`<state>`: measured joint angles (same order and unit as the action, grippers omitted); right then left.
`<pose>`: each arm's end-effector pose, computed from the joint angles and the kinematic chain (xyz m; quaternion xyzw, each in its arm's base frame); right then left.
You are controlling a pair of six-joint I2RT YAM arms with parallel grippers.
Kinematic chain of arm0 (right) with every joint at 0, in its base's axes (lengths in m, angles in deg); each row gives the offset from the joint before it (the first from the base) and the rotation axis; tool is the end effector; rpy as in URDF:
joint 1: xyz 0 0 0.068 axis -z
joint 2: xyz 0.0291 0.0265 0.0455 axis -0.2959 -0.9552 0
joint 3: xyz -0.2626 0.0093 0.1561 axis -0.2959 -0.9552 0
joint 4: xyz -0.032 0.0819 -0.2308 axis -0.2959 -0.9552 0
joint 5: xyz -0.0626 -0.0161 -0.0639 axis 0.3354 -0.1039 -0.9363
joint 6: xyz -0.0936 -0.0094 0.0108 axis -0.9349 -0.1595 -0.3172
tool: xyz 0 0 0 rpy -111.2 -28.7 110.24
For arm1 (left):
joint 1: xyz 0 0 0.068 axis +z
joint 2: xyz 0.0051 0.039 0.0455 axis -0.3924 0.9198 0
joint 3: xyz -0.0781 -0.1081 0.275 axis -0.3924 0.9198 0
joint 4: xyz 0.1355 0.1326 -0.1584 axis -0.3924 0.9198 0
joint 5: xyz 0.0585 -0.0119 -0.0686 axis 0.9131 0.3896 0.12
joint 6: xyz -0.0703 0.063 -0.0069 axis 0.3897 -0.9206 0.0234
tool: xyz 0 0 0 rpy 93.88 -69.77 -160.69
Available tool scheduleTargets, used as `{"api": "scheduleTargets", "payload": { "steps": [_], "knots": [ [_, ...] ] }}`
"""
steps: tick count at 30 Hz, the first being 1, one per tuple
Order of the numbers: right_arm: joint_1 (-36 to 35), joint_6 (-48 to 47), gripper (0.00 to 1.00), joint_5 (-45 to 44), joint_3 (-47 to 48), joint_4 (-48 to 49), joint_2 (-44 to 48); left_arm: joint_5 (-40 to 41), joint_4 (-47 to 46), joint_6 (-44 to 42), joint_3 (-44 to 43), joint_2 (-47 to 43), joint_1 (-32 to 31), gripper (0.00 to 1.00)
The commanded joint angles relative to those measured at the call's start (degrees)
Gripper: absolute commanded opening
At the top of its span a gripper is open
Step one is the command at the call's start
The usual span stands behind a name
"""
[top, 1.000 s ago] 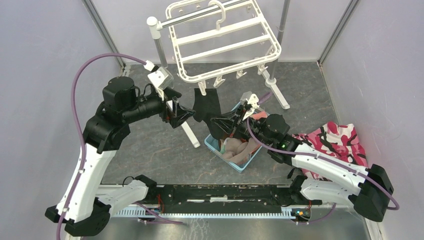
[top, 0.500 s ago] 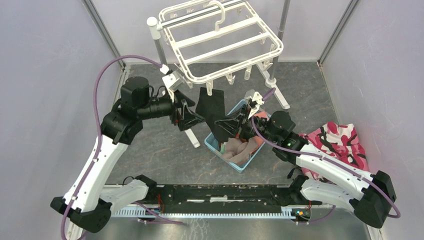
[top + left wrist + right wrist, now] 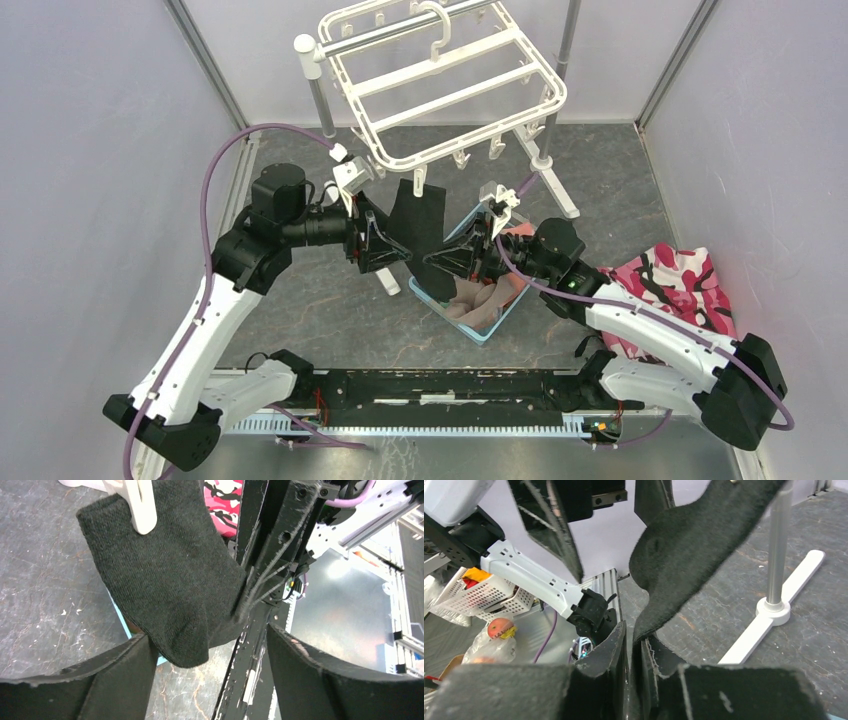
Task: Remove the socks clipped to the hanger
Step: Remove the sock from the hanger.
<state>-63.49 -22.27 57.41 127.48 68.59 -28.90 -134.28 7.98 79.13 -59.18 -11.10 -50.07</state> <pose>0.1434 0.2156 0.3726 -0.3045 0.5918 0.5824 0.4668 0.1405 -0.1402 0.4268 0.3764 0.6946 -0.4416 0.4252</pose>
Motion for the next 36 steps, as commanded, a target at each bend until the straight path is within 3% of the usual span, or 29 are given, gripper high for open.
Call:
{"api": "scheduleTargets", "payload": {
  "steps": [1, 4, 5, 7, 12, 14, 18, 26, 32, 36],
  "knots": [
    [0.09, 2.21, 0.25, 3.29, 2.67, 5.58, -0.09, -3.37, -5.41, 4.14, 0.78, 0.05, 0.24, 0.77],
    [0.05, 3.78, 0.37, 3.43, 3.15, 9.03, -1.11, -5.29, -7.17, 5.39, 1.69, 0.17, 0.24, 0.52],
    [0.05, 4.58, 0.41, 3.35, 3.41, 10.09, -1.68, -5.46, -7.35, 5.45, 1.79, 0.18, 0.24, 0.37],
    [0.06, 6.74, 0.47, 3.4, 4.19, 13.37, -3.02, -5.55, -7.39, 5.54, 1.67, 0.18, 0.24, 0.2],
    [0.2, 15.02, 0.52, 5.96, 4.58, 23.97, -7.16, -5.95, -7.33, 6.06, 1.03, 0.36, 0.24, 0.03],
    [0.52, 16.03, 0.56, 6.04, 4.13, 25.22, -7.45, -6.23, -7.19, 6.0, 0.77, 0.28, 0.24, 0.02],
    [3.75, 16.61, 0.75, 3.94, 1.64, 24.95, -5.19, -8.43, -6.91, 5.82, -0.2, 0.01, 0.24, 0.02],
    [5.38, 18.64, 0.81, 5.4, -0.61, 25.66, -3.53, -16.3, -10.79, 11.25, 0.48, -0.58, 0.24, 0.02],
    [6.44, 15.85, 0.98, 2.68, 2.15, 21.46, -4.09, -21.11, -12.62, 13.26, 0.59, -0.24, 0.24, 0.02],
    [7.21, 18.2, 0.98, 0.18, 5.44, 26.05, -7.29, -23.54, -14.52, 15.32, 0.5, 0.36, 0.24, 0.02]
  ]
}}
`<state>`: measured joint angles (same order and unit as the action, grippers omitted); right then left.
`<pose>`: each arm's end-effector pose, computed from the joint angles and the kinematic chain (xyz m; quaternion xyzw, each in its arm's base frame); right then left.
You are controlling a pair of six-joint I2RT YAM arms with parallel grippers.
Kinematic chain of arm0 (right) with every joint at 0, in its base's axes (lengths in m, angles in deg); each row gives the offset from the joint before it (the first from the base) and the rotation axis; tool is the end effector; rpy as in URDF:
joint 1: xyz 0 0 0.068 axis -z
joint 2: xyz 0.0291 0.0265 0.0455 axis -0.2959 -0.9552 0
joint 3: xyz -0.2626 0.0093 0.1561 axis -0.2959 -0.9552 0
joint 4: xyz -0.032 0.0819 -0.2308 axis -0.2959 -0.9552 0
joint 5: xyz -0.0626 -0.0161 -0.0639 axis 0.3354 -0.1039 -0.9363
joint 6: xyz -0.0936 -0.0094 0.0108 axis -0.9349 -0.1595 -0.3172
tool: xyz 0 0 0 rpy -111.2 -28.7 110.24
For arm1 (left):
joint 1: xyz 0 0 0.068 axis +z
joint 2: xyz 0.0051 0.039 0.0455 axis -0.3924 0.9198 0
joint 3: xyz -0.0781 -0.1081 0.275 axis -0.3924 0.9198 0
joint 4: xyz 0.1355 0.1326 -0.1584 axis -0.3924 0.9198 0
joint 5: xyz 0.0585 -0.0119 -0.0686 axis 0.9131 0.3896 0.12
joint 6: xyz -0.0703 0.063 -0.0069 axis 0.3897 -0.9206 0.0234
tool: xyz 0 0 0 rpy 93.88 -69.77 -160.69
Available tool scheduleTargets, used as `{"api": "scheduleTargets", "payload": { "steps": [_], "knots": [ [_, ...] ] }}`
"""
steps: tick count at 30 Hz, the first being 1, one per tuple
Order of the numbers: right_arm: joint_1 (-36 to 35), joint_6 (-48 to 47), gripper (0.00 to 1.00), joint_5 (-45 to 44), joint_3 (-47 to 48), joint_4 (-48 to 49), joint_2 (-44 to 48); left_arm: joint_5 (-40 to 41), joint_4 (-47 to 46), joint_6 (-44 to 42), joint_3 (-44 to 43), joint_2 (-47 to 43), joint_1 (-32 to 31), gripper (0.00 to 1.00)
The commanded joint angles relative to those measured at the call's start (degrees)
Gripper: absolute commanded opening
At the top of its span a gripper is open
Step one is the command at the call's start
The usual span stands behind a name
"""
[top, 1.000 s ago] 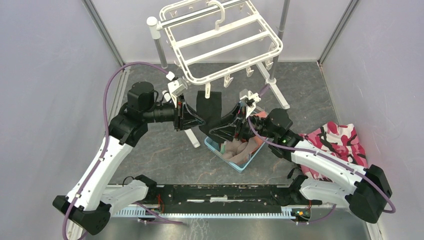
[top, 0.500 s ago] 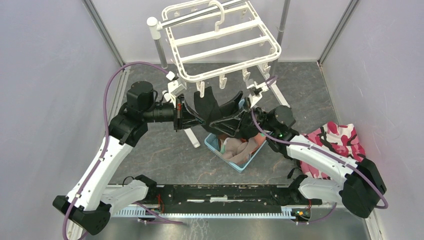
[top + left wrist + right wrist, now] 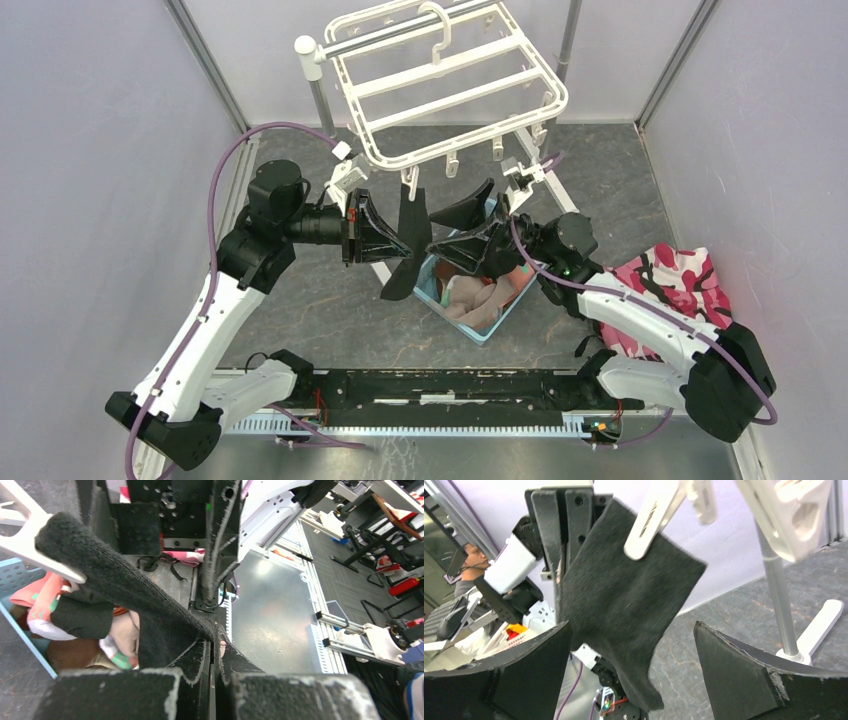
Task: Remove the socks clipped to the hanger
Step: Remove the sock from the hanger.
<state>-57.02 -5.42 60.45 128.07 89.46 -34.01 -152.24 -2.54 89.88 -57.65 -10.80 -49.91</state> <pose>0.1703 0.2059 0.4051 -0.2288 0.5298 0.6606 0.4803 0.1243 -0.1487 0.4449 0.4073 0.6171 -0.5678 0.3619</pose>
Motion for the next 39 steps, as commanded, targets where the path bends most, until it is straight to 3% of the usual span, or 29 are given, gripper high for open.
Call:
{"api": "scheduleTargets", "payload": {
  "steps": [1, 12, 15, 28, 39],
  "knots": [
    [0.83, 2.67, 0.98, -3.19, 5.55, 7.44, -3.56, -5.92, -4.32, 4.87, -1.03, 0.15, 0.09, 0.02],
    [1.23, 23.98, 0.98, -6.24, 10.64, 41.48, -19.32, -5.56, -5.34, 5.79, -1.17, 0.41, 0.04, 0.02],
    [1.14, 24.69, 0.98, -8.08, 10.67, 43.23, -19.61, -5.16, -5.3, 5.58, -0.95, 0.46, 0.09, 0.02],
    [1.23, 32.37, 0.64, -10.3, 10.42, 53.19, -20.99, -2.62, -4.92, 4.48, -0.75, 0.24, 0.09, 0.02],
    [1.49, 35.29, 0.53, -11.05, 10.01, 56.14, -21.09, -0.54, -1.25, 0.83, -1.65, 0.0, 0.09, 0.02]
  ]
}}
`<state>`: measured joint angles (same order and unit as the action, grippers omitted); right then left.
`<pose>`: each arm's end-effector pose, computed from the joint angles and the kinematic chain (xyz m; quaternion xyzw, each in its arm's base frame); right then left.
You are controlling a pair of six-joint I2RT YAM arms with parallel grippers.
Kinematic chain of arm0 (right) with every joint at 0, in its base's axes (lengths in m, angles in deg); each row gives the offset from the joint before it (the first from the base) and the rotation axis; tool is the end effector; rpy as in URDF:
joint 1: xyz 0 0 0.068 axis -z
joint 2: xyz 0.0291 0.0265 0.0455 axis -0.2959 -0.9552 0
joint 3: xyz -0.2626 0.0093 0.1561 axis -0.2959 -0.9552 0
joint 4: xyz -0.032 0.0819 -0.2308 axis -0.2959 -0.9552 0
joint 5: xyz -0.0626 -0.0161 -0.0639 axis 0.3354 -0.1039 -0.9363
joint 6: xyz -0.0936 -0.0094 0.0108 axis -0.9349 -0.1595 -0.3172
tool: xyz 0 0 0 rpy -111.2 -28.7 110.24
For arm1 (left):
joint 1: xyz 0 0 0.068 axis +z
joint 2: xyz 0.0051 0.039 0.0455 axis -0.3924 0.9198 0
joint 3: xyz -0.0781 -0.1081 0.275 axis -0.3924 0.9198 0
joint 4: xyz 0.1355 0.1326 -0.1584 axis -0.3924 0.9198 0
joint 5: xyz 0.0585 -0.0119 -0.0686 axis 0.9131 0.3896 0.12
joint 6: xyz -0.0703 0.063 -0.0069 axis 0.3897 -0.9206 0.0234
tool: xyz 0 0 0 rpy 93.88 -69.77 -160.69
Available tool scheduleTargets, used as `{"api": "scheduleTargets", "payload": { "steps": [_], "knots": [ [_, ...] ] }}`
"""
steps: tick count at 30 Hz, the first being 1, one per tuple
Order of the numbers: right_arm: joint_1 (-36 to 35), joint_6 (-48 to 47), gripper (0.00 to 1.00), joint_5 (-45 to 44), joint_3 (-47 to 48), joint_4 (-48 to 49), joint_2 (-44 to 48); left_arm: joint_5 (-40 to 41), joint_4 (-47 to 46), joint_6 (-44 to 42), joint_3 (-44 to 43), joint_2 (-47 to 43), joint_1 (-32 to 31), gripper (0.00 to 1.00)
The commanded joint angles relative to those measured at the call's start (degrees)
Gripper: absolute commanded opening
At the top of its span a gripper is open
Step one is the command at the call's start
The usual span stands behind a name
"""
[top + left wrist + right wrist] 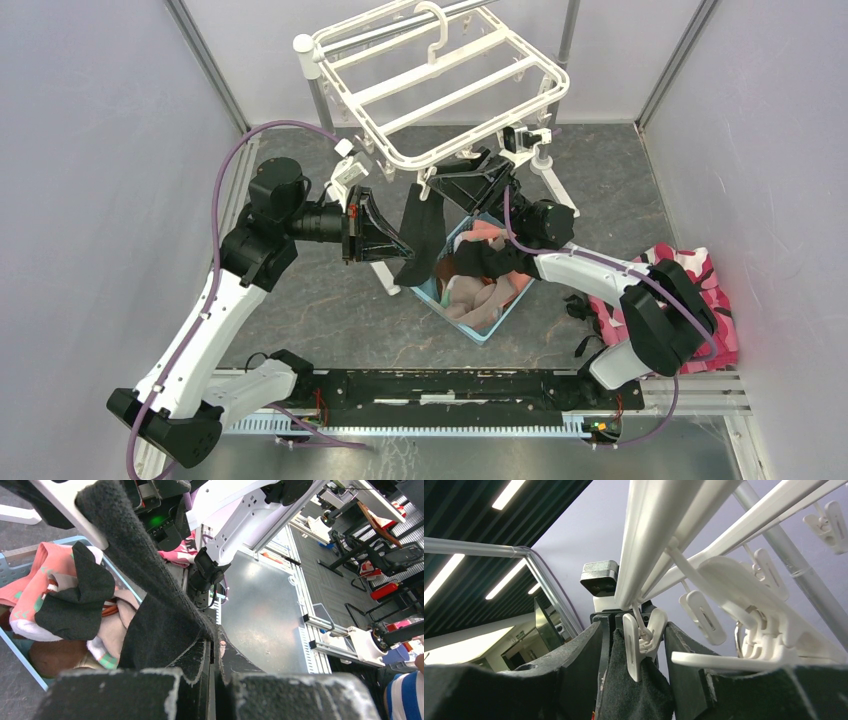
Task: Remove the socks clipped to the hanger
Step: Remove the sock from the hanger.
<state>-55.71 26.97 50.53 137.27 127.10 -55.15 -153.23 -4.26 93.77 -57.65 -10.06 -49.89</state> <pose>0.2294 0.2289 0.4405 -0.0808 0.3845 0.8165 0.4230 0.1273 -0.1509 0.4464 0.3934 0.6218 -0.5833 0.3440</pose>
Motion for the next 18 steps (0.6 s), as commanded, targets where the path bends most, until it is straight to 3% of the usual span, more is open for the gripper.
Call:
{"api": "scheduleTargets", "payload": {
  "steps": [1, 4, 11, 15, 18],
  "knots": [
    [0.19, 3.32, 0.51, -1.29, 0.81, 18.93, -0.15, 0.56, 0.56, -3.18, -1.65, -0.78, 0.07, 0.02],
    [0.15, 3.72, 0.46, -1.33, 0.98, 19.28, -0.37, 1.7, 2.25, -4.83, -1.88, -0.87, 0.07, 0.02],
    [0.33, 4.1, 0.43, -0.87, 0.86, 19.0, -0.12, 4.14, 9.33, -12.04, -2.26, -0.89, 0.15, 0.02],
    [0.41, 3.78, 0.24, -0.63, 0.37, 18.56, 0.53, 5.62, 10.19, -13.32, -2.41, -0.74, 0.15, 0.02],
    [0.43, 3.02, 0.17, -0.18, 0.28, 16.76, 1.06, 7.6, 9.96, -13.54, -2.81, -0.36, 0.15, 0.02]
  ]
}}
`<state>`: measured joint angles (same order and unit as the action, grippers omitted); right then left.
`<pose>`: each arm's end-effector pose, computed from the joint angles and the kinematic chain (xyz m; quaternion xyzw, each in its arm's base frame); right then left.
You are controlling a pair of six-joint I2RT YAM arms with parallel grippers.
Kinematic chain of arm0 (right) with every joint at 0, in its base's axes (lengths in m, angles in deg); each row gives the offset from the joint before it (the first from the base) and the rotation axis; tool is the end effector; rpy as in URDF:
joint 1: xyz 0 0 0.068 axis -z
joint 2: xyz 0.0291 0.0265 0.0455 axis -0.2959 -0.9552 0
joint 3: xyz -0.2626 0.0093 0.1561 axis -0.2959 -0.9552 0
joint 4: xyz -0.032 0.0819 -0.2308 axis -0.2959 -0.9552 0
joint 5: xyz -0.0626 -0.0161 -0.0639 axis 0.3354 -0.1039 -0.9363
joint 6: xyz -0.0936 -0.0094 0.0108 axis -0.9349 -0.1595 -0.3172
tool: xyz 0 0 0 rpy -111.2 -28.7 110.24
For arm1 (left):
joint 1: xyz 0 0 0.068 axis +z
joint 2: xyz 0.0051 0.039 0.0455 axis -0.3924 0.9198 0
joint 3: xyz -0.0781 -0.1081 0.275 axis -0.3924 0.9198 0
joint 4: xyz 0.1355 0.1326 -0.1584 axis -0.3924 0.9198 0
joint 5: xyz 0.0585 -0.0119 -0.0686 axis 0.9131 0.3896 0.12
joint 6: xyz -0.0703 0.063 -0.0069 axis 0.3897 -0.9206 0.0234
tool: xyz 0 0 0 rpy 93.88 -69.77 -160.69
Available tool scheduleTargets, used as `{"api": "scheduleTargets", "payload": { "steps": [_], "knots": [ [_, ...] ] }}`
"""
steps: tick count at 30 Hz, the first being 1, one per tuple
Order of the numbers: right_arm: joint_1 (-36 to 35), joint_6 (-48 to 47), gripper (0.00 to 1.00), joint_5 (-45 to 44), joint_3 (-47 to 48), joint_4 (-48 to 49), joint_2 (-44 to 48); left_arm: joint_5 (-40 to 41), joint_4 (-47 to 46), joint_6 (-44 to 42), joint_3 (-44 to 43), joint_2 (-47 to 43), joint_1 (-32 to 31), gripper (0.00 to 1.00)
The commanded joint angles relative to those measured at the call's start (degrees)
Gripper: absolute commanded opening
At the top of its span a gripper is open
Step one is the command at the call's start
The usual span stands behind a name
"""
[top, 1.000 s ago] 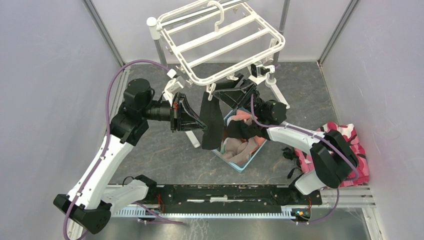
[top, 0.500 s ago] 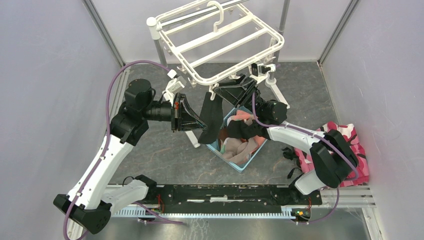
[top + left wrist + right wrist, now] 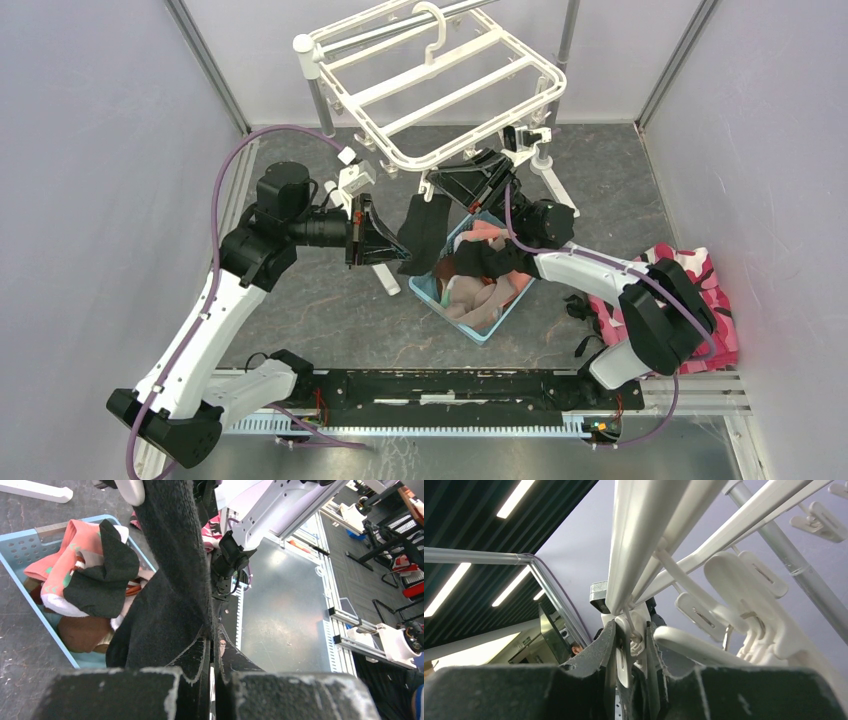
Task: Remove the socks clipped to the hanger
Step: Remove the sock from the hanger.
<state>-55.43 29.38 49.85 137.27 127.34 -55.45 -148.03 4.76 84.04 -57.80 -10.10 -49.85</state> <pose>0.2323 0.2280 0.4396 -0.0663 0.3852 0.8242 0.4099 0.1303 -0.1482 0.4282 0.4001 0.6533 -0.5340 0.3577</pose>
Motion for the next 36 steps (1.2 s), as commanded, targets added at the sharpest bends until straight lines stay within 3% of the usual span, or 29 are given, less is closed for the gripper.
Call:
{"api": "scheduleTargets", "payload": {
  "steps": [1, 4, 9, 14, 15, 19, 28, 36],
  "knots": [
    [0.16, 0.43, 0.14, 0.64, 0.28, 16.2, 1.45, 3.26, 0.68, -3.66, -2.71, -0.3, 0.11, 0.02],
    [0.26, -0.73, 0.0, 0.73, -0.02, 14.5, 1.86, 6.74, -0.03, -3.35, -3.14, -0.15, 0.11, 0.02],
    [0.45, -9.15, 0.0, 1.53, -0.66, 1.76, 6.16, 6.67, 0.4, -3.89, -2.55, 0.58, 0.11, 0.02],
    [0.38, -24.11, 0.02, 1.55, 0.32, -23.25, 12.63, 1.6, -0.47, -3.47, 3.44, 0.69, -0.05, 0.02],
    [0.41, -25.74, 0.1, 1.36, 0.51, -26.58, 13.33, 0.8, -0.81, -3.28, 4.83, 0.85, -0.13, 0.02],
    [0.32, -29.84, 0.96, 0.62, -0.84, -35.09, 15.9, -0.85, -1.23, -4.4, 5.87, 3.84, -0.58, 0.02],
    [-0.44, -41.18, 0.98, 4.69, -8.77, -51.19, 24.02, -1.51, -5.68, -1.09, 0.8, 5.76, -0.59, 0.02],
    [-4.77, -43.94, 0.98, 6.15, -16.0, -49.11, 26.9, -2.63, -10.1, 3.56, 3.18, 4.92, -0.59, 0.02]
  ]
}}
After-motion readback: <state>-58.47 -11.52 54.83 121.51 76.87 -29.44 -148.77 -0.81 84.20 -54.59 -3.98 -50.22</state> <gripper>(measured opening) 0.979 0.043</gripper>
